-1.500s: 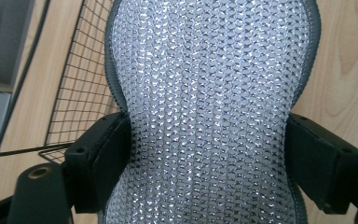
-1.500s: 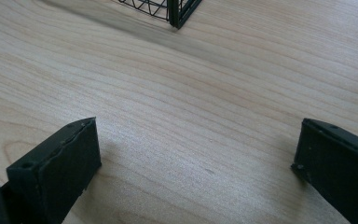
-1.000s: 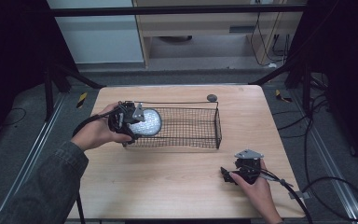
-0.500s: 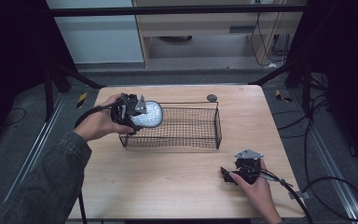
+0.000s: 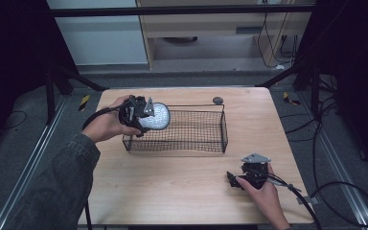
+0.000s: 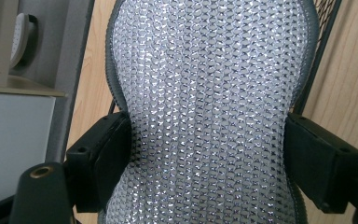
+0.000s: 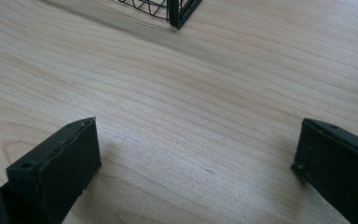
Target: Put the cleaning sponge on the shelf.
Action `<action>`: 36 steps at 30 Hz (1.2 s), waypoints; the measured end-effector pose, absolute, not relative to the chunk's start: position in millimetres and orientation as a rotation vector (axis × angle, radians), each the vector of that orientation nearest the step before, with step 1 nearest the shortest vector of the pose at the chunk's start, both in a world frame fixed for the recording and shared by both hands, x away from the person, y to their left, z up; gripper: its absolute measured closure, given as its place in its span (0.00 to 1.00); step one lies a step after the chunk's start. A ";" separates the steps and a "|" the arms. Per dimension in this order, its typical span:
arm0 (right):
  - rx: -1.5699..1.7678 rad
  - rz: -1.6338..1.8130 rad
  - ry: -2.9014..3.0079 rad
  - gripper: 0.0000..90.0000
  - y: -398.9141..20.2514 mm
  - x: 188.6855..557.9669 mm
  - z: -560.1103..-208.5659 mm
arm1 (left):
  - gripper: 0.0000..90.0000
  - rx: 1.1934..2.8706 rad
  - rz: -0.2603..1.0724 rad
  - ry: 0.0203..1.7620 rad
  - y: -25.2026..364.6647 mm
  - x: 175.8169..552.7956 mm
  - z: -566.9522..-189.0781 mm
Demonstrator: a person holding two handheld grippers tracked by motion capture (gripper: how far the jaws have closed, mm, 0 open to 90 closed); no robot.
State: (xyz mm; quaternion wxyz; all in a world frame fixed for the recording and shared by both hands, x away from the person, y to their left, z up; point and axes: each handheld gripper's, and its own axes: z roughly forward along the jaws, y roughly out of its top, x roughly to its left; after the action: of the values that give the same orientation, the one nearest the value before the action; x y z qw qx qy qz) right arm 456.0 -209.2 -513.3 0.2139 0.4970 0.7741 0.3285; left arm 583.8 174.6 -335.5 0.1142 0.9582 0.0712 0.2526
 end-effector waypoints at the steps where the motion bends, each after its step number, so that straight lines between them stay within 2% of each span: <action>1: 1.379 0.911 2.148 0.01 -209.3 456.0 -513.3 | 0.20 2.811 0.742 0.211 173.7 586.2 -337.7; 36: 1.378 0.911 2.148 0.01 -209.3 456.0 -513.3 | 0.19 2.826 0.768 0.183 164.3 604.1 -359.4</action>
State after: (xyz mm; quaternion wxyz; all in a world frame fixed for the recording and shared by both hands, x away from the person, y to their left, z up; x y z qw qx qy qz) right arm 456.0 -209.3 -513.3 0.2144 0.4968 0.7742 0.3285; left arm 604.1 164.3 -359.4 0.1036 0.9579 0.0620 0.2605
